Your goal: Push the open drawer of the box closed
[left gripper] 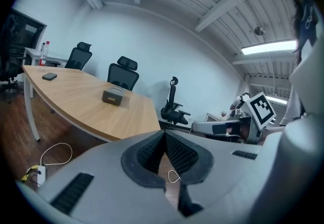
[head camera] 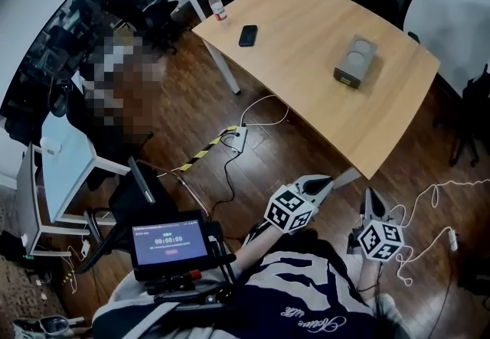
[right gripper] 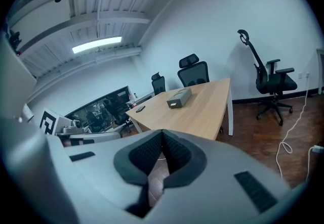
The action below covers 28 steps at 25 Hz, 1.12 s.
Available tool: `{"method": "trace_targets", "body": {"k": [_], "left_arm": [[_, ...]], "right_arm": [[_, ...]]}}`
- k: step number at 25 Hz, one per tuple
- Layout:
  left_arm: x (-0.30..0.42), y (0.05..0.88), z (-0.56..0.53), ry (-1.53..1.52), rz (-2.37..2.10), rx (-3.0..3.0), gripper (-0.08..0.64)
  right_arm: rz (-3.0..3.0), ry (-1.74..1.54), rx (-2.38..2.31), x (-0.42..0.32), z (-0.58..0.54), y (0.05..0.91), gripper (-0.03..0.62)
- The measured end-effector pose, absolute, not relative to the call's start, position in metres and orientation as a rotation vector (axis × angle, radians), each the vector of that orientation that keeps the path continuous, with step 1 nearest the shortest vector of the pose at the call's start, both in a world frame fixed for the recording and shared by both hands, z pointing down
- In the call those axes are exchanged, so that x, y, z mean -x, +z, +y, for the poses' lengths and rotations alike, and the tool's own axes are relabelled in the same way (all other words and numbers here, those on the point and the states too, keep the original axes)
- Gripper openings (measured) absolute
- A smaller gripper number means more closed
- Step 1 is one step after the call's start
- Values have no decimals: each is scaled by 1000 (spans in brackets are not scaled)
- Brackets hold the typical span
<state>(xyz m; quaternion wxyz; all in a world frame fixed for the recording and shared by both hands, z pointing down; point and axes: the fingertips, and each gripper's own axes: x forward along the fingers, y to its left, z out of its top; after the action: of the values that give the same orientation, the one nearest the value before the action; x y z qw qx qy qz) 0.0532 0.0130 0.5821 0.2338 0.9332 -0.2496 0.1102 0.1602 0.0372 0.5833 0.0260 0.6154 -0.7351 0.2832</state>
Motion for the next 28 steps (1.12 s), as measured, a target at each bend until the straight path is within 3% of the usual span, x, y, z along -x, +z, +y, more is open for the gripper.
{"method": "trace_targets", "body": {"k": [21, 28], "left_arm": [[-93, 573, 95, 372, -664, -2601, -2], [-65, 577, 90, 366, -747, -2584, -2]], "right_arm": [[-2370, 908, -1871, -180, 105, 577, -3], [-2401, 907, -1797, -156, 103, 584, -3]]}}
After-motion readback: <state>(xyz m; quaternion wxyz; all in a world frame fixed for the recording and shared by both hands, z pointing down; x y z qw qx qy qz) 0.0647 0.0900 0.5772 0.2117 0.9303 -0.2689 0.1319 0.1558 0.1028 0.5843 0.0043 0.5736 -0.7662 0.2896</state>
